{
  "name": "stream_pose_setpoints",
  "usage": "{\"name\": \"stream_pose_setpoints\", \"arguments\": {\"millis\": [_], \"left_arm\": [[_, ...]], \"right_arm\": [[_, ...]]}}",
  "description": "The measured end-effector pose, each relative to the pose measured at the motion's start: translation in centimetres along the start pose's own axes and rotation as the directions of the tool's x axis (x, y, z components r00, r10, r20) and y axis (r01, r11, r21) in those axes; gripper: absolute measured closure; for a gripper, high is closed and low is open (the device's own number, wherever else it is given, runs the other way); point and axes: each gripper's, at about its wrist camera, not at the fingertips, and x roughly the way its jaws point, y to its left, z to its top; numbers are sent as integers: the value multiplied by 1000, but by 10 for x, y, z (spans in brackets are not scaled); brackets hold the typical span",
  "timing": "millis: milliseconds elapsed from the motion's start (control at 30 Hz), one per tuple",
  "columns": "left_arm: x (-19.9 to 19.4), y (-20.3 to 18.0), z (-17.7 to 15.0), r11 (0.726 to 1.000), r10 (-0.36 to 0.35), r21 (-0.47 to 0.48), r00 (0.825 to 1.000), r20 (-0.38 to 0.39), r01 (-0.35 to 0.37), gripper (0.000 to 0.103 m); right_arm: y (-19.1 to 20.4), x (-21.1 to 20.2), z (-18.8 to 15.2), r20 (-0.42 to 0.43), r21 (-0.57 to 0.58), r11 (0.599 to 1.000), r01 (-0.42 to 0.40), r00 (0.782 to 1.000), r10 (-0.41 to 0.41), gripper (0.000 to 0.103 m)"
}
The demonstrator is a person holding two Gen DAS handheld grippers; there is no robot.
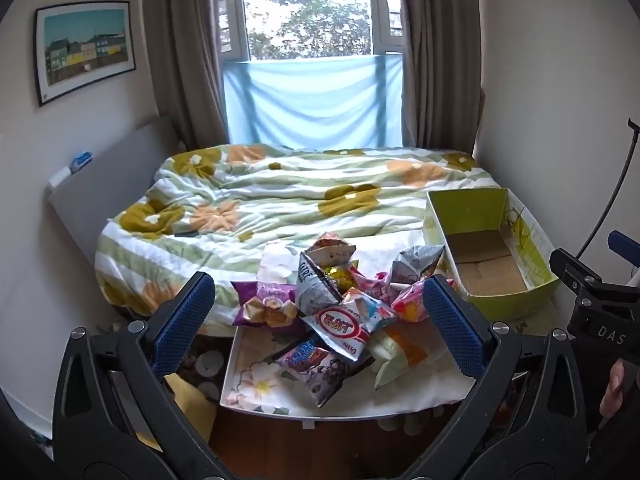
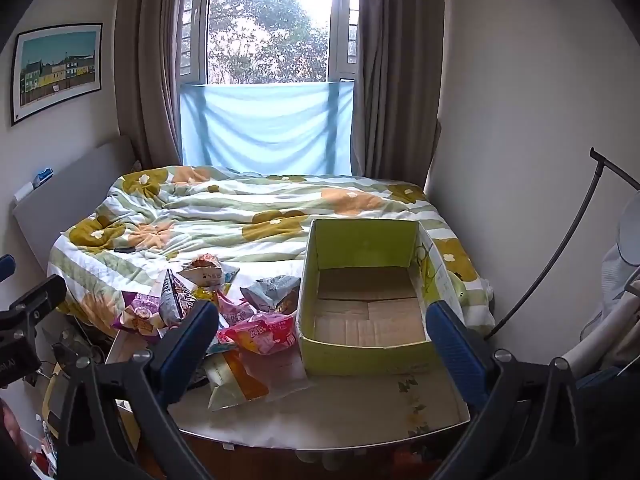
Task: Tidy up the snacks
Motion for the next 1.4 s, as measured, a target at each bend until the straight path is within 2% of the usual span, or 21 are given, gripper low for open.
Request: {"name": "stream_pose_setpoints", "arguments": {"millis": [800, 1400], "left_arm": [[8, -3, 5, 1000, -1, -3, 1000, 8, 1, 0], [-2, -14, 0, 1000, -9, -1, 1000, 26, 9, 0]], "right_arm": [[-3, 4, 6, 5, 12, 1000, 3, 1000, -3, 0], [-10, 1, 1, 12, 28, 1000, 9, 1000, -9, 0]]}}
